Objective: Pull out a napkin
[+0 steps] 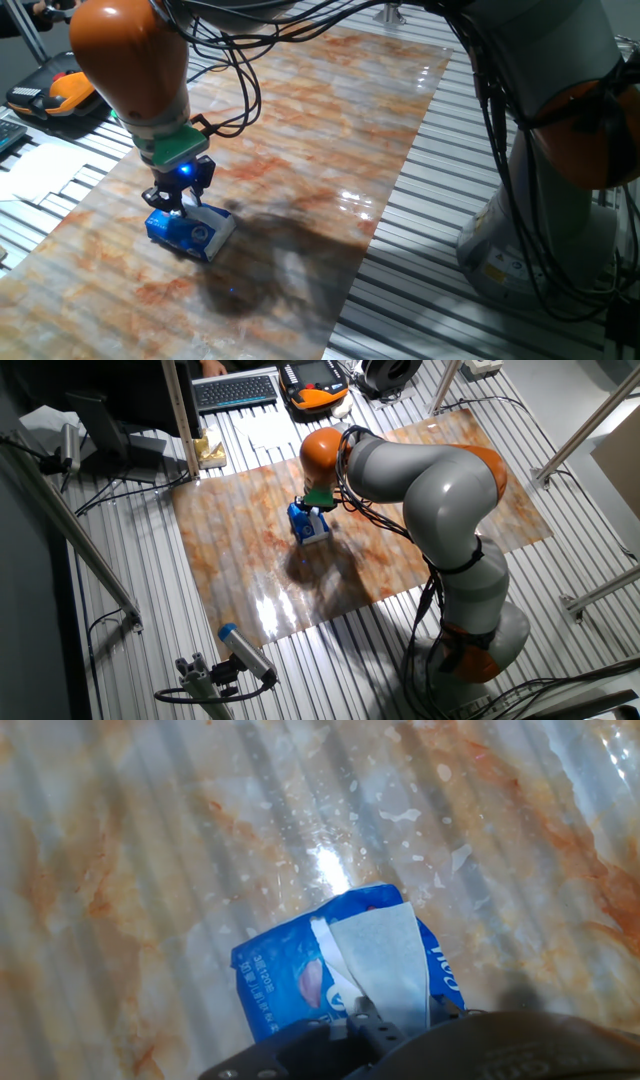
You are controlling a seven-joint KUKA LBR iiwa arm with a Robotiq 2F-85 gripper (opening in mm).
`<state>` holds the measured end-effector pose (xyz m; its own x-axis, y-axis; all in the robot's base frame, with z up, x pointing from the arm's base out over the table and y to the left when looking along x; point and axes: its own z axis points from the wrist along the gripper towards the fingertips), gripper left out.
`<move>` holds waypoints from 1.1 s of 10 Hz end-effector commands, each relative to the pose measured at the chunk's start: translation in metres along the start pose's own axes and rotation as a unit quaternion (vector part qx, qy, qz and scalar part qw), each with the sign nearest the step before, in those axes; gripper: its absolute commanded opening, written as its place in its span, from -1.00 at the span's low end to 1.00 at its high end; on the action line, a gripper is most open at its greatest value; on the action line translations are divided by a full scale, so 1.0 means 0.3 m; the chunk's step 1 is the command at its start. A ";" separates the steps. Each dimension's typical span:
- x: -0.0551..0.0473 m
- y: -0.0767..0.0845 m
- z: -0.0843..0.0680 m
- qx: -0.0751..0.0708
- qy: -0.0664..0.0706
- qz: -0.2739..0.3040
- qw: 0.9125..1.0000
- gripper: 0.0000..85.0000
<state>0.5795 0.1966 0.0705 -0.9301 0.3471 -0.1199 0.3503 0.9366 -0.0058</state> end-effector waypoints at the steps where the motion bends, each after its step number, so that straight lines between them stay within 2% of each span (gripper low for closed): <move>1: 0.000 0.000 0.000 0.000 0.000 0.000 1.000 -0.20; 7: 0.000 0.000 0.000 0.000 0.003 -0.006 1.000 -0.20; 8: 0.000 0.000 0.000 0.001 0.003 -0.009 1.000 -0.60; 11: 0.000 0.000 0.000 0.001 0.007 -0.013 1.000 -0.60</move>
<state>0.5795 0.1964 0.0705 -0.9404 0.3231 -0.1059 0.3262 0.9452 -0.0127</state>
